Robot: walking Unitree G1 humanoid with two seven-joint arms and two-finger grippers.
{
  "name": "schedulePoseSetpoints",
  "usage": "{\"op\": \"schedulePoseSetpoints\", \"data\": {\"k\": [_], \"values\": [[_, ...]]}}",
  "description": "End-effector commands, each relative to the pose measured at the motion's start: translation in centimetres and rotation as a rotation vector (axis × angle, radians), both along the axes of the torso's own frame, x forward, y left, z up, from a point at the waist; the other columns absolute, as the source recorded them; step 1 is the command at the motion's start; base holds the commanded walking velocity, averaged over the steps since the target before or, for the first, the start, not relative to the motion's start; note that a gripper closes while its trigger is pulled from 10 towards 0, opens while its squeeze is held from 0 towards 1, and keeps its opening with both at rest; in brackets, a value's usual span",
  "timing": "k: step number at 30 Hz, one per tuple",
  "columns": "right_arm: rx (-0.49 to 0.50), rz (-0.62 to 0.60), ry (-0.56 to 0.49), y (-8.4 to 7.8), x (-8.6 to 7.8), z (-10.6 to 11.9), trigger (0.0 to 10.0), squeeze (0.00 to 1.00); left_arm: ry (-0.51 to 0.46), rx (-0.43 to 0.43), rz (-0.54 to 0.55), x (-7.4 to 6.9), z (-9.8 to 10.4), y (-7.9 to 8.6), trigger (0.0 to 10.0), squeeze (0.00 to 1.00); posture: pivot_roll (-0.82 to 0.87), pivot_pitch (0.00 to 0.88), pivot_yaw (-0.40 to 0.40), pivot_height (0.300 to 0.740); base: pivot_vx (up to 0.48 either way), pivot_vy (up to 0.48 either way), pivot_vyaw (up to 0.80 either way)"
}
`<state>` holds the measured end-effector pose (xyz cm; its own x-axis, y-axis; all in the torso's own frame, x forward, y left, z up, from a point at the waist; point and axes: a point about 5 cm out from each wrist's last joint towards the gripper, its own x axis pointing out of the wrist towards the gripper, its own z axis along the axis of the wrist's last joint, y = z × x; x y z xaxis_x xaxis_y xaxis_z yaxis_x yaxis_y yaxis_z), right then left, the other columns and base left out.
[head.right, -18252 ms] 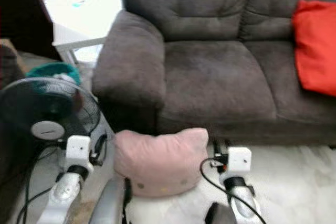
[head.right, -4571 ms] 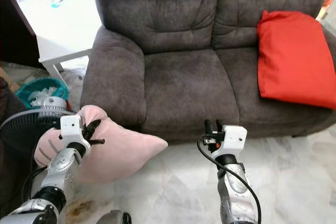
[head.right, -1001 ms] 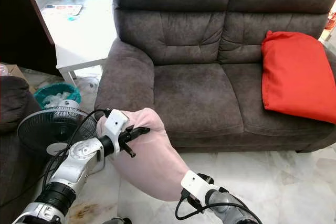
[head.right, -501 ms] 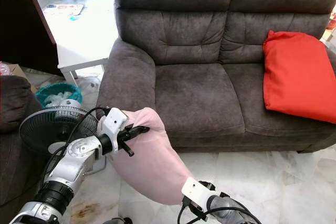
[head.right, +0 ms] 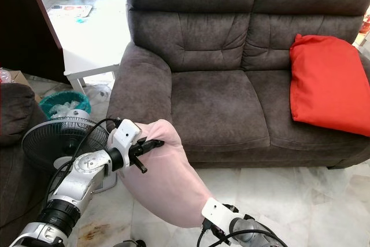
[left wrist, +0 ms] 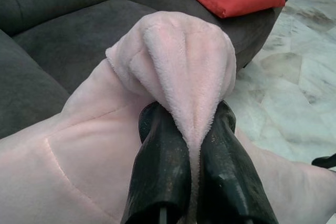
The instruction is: Move the pillow to the sofa from floor
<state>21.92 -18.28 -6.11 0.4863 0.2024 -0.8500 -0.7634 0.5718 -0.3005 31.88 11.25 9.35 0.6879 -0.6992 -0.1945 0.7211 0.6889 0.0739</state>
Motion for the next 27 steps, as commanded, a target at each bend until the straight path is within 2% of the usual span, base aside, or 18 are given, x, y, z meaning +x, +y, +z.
{"op": "schedulePoseSetpoints", "data": {"k": [1,27], "values": [[-0.006,-0.002,0.017,-0.1,-0.48,-0.31,0.0,0.0,-0.111,-0.022,-0.033,0.71,2.72,-0.81,10.0,0.0,0.07,0.014,-0.057,0.74,0.0,0.0,0.0],[0.02,-0.017,0.0,0.09,-0.3,-0.19,0.0,0.0,-0.101,-0.005,-0.049,0.47,2.17,-1.36,10.0,0.0,0.06,0.001,-0.053,0.74,0.0,0.0,0.0]]}}
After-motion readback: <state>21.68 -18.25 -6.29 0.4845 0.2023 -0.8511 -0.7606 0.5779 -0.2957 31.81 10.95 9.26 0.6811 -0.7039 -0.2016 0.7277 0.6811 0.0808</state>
